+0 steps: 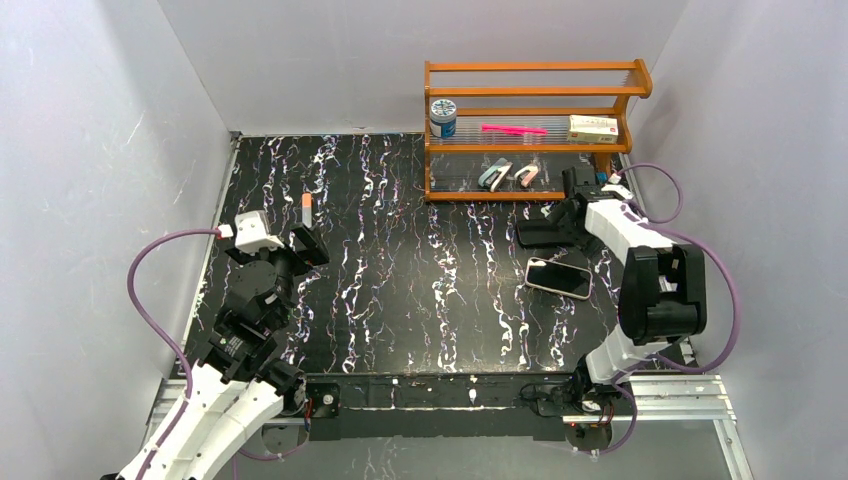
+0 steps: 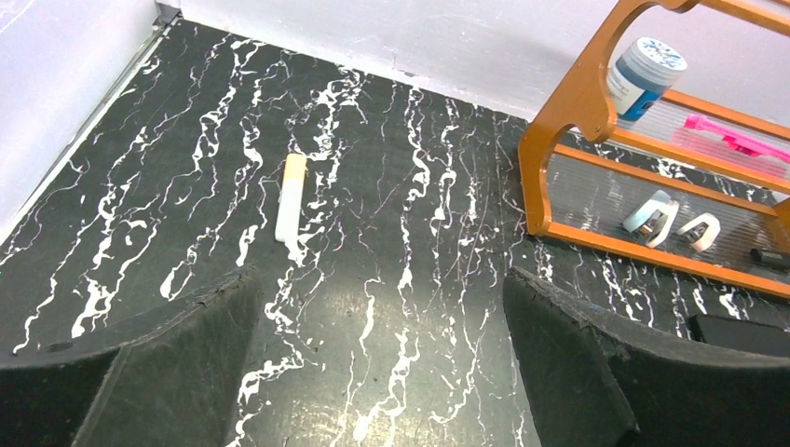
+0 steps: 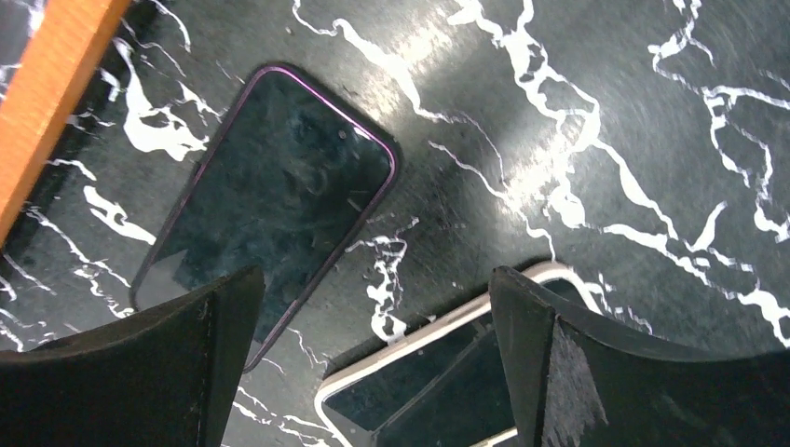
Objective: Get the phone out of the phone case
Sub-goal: Move the phone to the center of the board.
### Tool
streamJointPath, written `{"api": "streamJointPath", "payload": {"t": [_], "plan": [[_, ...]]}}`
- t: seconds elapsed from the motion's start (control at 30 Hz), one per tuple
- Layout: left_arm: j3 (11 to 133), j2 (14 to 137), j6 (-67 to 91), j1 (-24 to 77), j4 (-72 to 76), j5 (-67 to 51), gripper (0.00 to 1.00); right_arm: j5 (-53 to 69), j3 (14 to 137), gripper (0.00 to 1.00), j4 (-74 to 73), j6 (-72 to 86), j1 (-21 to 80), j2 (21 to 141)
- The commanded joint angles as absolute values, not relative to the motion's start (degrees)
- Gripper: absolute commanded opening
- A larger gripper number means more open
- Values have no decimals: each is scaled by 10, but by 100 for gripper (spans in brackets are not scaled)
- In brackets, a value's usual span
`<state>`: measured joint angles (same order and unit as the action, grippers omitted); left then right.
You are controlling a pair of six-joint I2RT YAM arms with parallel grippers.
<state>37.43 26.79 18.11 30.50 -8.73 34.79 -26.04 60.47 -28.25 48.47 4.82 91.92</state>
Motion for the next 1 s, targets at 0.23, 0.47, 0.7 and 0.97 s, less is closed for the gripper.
{"api": "streamJointPath", "payload": {"t": [0.23, 0.47, 0.7, 0.97], "plan": [[369, 267, 189, 316, -93, 383, 98, -328, 616, 99, -505, 676, 82, 931], [369, 262, 187, 319, -94, 386, 98, -325, 612, 99, -498, 656, 80, 953], [368, 261, 186, 322, -94, 385, 98, -311, 599, 99, -465, 579, 44, 956], [367, 261, 184, 325, -92, 383, 98, -192, 544, 99, -344, 453, -13, 921]]}}
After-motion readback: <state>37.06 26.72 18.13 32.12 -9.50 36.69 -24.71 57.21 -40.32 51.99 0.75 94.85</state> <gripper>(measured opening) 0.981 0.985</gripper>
